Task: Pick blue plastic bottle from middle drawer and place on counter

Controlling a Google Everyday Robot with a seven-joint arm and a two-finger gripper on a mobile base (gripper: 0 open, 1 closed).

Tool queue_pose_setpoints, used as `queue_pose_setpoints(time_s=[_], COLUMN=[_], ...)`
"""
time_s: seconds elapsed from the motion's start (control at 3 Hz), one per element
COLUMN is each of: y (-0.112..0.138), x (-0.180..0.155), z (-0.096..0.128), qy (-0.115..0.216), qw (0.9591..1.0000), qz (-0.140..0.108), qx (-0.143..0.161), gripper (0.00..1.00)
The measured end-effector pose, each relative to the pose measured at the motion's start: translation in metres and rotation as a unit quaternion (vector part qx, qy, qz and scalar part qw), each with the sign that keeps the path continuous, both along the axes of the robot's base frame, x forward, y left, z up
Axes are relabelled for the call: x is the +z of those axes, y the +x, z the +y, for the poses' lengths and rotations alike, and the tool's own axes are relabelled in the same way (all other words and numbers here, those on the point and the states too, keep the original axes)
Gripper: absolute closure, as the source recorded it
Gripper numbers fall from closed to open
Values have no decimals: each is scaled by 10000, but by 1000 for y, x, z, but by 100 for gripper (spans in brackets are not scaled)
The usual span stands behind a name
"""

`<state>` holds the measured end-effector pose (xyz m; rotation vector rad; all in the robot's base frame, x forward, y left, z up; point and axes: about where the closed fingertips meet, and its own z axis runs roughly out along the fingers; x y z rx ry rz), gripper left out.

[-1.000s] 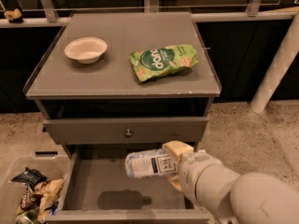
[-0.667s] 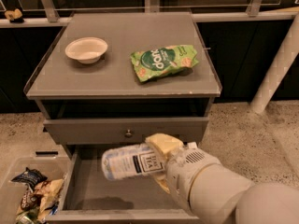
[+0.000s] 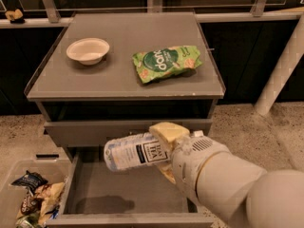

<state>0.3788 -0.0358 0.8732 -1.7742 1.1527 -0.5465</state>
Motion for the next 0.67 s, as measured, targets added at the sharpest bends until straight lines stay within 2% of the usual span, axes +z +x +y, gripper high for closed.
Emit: queue_pose_setpoints(time_s=[0.33,0.67], y=[33,77], x=[37,83], z=[-3,-3], qy=[-195,-238], qw=[9987,9953], qz=[-458,-935], qx=[54,33], gripper=[100,100])
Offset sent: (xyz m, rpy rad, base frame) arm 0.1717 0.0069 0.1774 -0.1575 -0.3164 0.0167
